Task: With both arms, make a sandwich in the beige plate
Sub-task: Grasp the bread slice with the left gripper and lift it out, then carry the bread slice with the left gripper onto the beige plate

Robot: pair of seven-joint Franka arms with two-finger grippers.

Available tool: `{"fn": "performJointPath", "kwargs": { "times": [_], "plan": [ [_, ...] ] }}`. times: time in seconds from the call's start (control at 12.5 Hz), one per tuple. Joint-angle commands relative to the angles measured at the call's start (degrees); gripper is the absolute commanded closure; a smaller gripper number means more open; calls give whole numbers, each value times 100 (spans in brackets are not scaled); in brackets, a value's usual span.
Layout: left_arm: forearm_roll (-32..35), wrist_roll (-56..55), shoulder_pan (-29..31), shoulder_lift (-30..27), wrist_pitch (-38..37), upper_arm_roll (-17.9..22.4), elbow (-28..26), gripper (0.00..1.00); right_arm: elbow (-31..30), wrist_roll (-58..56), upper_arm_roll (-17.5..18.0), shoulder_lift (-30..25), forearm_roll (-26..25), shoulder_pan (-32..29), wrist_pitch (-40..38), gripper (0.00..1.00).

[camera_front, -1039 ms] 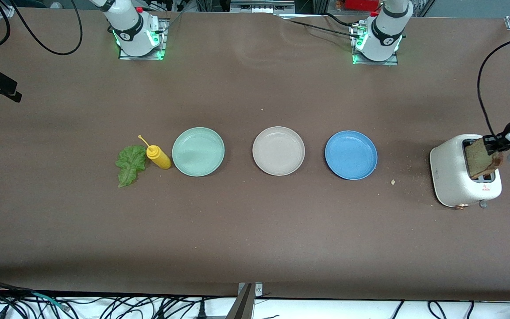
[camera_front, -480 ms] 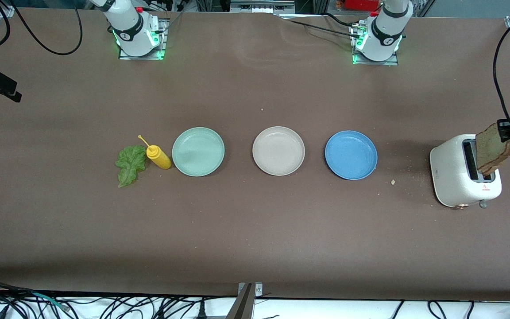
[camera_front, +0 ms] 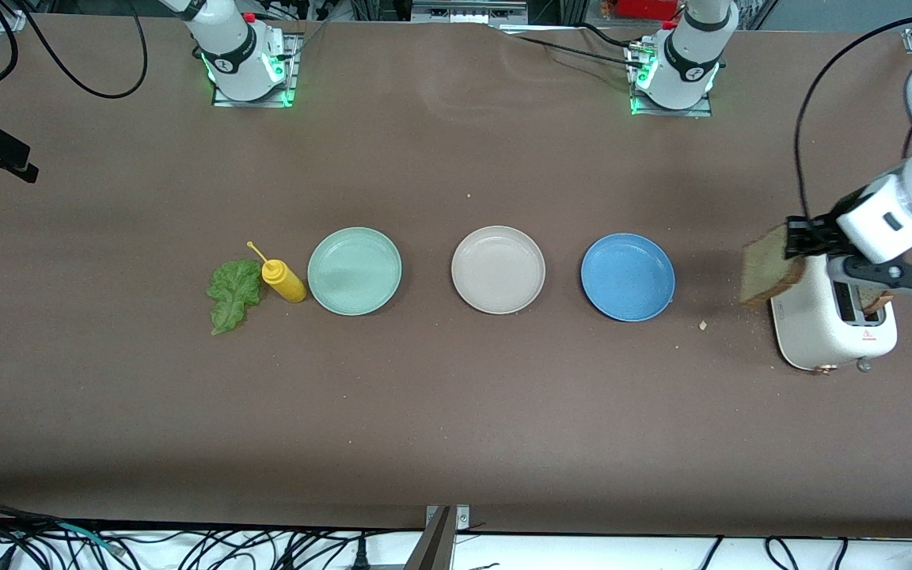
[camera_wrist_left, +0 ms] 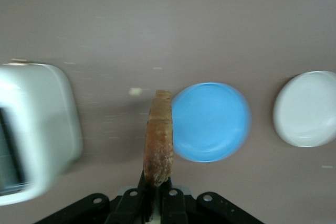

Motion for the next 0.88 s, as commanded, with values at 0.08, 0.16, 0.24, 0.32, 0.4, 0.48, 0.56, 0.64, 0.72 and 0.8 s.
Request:
{"fn": "performJointPath", "kwargs": {
  "times": [0.08,0.16,0.24,0.32,0.4,0.48,0.56,0.64,0.72,0.8],
  "plan": [
    [-1448,-601,-414,624,-86,-156,140,100,128,-39,21,20,-50,-35,-121,0],
    [-2036,-592,-572,905,-25,-156,140,100,128,-48,21,20,-50,-44,-121,0],
    [-2451,-514,-669,1291,2,-156,192,100,128,-48,21,20,-41,-36,-121,0],
    [-2846,-487,-792,1590,11,-165,393,100,128,-48,29,20,-50,-35,-121,0],
    [-3033,-478,-932,1811,11,-165,465,100,128,-48,21,20,-50,-35,-121,0],
    [-3244,-443,-1021,2013,2,-174,483,100,128,-48,3,20,-50,-44,-121,0],
    [-3533,-138,-1178,2215,11,-174,474,100,128,-48,-32,20,-41,-36,-130,0],
    [-3727,413,-1267,2452,80,-174,474,100,128,-48,-32,11,-41,-35,-174,0],
    [-3834,940,-1355,2646,316,-174,448,100,128,-48,-32,11,-32,-35,-209,0],
    [-3835,1259,-1443,2857,484,-174,448,100,128,-48,-58,11,-32,-35,-218,0]
  ]
}}
